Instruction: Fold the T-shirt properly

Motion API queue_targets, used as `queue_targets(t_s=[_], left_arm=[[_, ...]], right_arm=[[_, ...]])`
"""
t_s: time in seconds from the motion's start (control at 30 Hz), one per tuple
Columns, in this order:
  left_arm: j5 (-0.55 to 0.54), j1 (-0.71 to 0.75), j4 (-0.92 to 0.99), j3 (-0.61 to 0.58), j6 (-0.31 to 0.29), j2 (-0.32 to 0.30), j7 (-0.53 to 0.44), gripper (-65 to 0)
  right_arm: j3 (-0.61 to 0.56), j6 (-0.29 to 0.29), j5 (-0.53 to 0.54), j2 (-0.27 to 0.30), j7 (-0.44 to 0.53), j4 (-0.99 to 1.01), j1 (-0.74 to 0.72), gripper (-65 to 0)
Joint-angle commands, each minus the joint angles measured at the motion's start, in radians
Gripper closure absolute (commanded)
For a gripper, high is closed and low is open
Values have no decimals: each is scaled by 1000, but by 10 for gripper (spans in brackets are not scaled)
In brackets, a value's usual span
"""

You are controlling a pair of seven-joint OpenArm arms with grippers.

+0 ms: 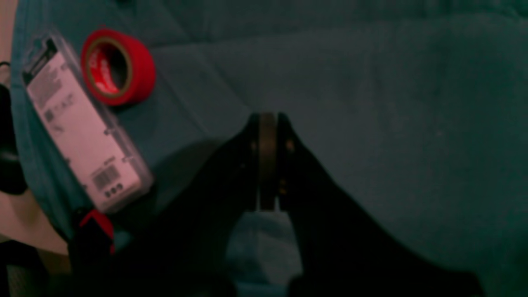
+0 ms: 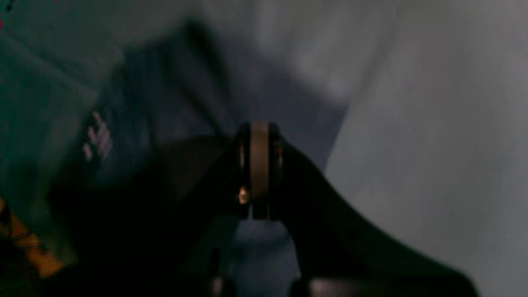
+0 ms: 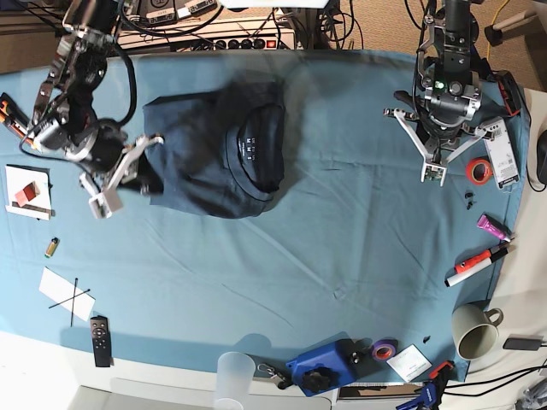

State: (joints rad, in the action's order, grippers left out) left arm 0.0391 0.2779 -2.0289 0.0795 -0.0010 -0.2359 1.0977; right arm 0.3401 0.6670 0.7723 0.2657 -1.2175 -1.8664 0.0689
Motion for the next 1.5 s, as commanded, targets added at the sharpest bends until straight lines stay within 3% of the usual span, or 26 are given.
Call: queue_targets(t_s=[0.0,0.17,0.4,0.57,0.73,0.97,1.1,1.47], left_arm=[[0,-10,-15,3,1,-5,-19,0],[-10,-14,-15,3,0,-5,-15,0],[-9,-14,-15,3,0,-5,3,0],[0,-12,-15,3,0,-6,28,0],[58,-12,-16,4,0,-32,35,0],[51,3,-18,14,1,-103,73,0],[-53,27,-18,87,-6,-119,93,0],[-374,207,-127,386,-96,-119,118,0]], right_arm=[[2,2,5,14,31,8,-31,-4],[-36,-7,-56,11,32,217,-132,-4],[-106,-11,-59,11,6,418,-188,-4],[-120,-62,-58,14,-5,404,-188,0],[-68,-61,-57,14,-60,256,-182,0],[7,-57,-35,14,-100,78,-101,0],[9,-57,-17,14,-126,-15,10,0],[9,-55,-32,9,-127,-246,338,0]])
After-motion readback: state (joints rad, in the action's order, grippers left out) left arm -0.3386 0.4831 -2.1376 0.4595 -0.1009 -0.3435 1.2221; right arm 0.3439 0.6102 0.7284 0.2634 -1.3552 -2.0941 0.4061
